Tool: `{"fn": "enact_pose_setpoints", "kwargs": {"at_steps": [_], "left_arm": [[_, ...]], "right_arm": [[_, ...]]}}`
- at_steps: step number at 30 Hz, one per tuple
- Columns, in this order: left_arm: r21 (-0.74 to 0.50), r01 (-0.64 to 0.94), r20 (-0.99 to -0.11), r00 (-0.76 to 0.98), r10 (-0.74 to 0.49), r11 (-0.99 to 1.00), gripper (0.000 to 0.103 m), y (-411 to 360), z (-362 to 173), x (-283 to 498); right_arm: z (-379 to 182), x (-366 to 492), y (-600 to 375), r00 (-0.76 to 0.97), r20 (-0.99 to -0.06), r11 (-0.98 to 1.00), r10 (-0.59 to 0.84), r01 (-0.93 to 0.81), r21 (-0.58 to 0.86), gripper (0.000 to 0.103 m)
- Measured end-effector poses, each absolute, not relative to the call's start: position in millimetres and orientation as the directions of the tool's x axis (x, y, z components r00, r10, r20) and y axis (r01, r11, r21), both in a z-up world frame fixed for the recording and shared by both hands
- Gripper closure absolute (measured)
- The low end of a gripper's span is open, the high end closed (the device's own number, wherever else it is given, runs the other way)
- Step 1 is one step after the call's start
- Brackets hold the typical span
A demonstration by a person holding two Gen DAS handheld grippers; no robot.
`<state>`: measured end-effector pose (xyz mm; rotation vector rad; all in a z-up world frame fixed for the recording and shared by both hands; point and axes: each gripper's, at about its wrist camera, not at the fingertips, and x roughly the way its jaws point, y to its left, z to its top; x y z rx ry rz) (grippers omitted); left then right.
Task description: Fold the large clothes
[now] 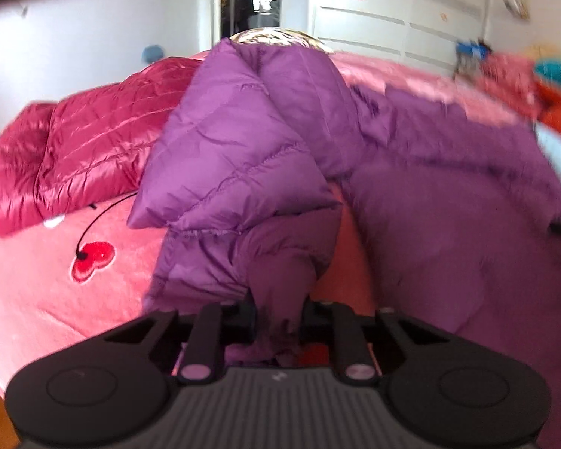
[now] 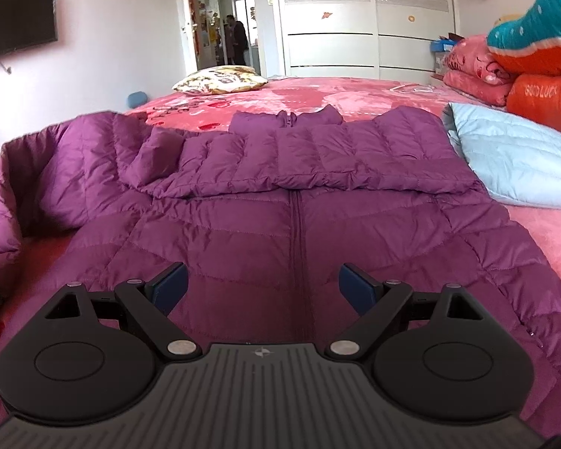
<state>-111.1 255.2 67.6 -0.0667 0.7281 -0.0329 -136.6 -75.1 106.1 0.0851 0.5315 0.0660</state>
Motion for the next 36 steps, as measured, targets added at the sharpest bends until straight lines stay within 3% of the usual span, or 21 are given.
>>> {"fn": "enact_pose_setpoints", "kwargs": {"at_steps": [8, 22, 29, 36], "left_arm": [[-0.313, 0.039, -0.593, 0.772, -0.228, 0.949, 0.089, 273.6, 137.8, -100.0], [-0.38, 0.245, -0.445, 0.797, -0.409, 0.892, 0.089, 235.8, 254.6, -56.6], [-0.407, 0.378, -0.364, 0.768, -0.527, 0.831, 0.089, 183.2, 300.8, -26.3], [-0.379, 0.482, -0.349, 0.716, -0.605, 0.79, 0.089, 111.7, 318.8, 9.6]], "right_arm": [[111.2, -129.3, -105.4, 0.873, -0.482, 0.974, 0.08, 0.033, 0.223, 0.0], [116.2, -125.1, -158.7, 0.899, -0.435, 0.907, 0.053, 0.139, 0.397, 0.0], [116.1, -119.3, -163.1, 0.899, -0.431, 0.9, 0.076, 0.124, 0.418, 0.0], [119.1, -120.8, -179.4, 0.91, -0.409, 0.871, 0.07, 0.145, 0.47, 0.0]]}}
